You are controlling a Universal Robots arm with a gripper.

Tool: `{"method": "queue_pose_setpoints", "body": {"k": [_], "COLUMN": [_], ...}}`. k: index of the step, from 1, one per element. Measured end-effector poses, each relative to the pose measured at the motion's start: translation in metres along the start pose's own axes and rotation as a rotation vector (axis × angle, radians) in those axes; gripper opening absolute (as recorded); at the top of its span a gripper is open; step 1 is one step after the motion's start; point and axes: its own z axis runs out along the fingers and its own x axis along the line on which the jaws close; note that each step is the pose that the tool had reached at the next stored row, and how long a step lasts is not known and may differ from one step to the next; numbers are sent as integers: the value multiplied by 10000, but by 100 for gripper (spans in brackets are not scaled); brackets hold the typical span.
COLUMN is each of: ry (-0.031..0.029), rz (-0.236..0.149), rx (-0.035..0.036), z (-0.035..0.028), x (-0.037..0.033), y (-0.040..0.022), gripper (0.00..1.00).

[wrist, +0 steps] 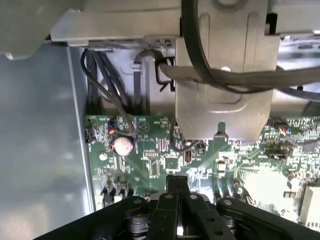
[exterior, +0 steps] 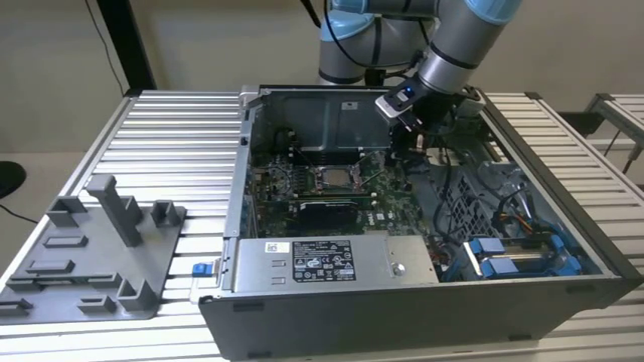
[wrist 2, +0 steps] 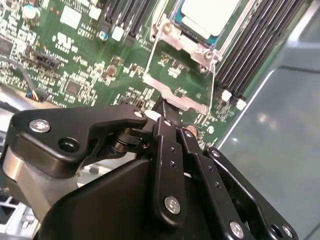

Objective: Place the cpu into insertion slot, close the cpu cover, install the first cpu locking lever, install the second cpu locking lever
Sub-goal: 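Close the cpu cover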

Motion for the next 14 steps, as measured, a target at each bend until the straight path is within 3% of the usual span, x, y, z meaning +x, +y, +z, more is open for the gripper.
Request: {"method": "queue_pose_setpoints", "body": {"k": [3,5,9,14], "ry": [-2,-3,14,31], "rz": [23,43,57,56], "rx": [217,308,329,329], "z": [-10,-22,-25,23], "x": [-10,-17,-26,-35], "y": [-2,-9,-72,-283], "gripper": [0,0,0,0]}}
